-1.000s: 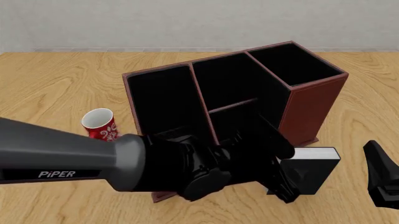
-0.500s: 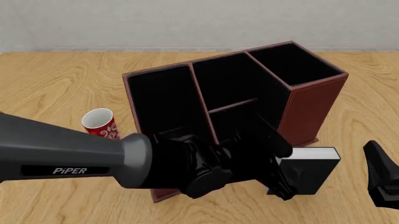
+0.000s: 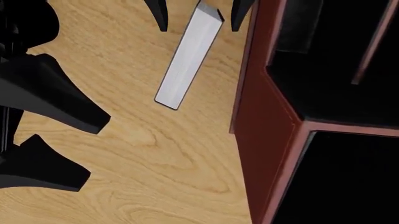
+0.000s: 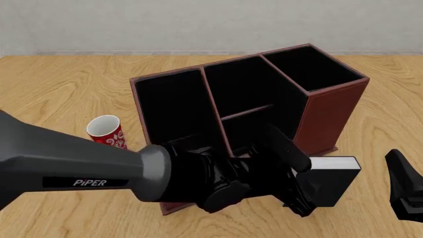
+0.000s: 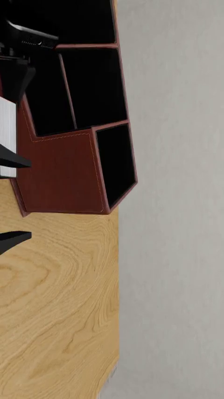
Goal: Pick up the book and place it in the back compartment of the caddy.
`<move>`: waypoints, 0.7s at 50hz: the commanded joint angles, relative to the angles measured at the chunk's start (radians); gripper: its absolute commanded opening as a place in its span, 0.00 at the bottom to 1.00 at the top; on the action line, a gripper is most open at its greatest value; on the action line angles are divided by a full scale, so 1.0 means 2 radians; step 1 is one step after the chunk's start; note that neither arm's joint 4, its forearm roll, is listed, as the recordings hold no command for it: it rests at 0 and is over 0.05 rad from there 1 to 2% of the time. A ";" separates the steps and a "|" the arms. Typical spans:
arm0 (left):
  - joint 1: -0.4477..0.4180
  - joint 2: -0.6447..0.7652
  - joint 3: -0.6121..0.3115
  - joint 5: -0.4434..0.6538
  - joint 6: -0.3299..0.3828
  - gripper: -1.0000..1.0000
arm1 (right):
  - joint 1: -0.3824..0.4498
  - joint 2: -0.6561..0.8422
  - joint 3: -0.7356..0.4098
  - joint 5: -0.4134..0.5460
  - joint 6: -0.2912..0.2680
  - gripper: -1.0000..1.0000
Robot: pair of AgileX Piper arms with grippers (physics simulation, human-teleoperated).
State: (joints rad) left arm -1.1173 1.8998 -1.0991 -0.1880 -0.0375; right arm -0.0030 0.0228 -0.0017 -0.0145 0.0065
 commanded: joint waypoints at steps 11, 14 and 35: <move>-0.002 -0.008 0.006 -0.006 0.003 0.00 | 0.000 0.000 0.000 0.000 0.000 1.00; -0.004 -0.008 0.008 -0.008 0.004 0.00 | 0.000 0.000 0.000 0.000 0.000 1.00; -0.013 -0.039 0.021 -0.012 0.016 0.00 | 0.000 0.000 0.000 0.000 0.000 1.00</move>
State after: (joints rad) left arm -1.1370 1.8610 -1.0601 -0.2095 -0.0352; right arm -0.0029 0.0227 -0.0017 -0.0145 0.0065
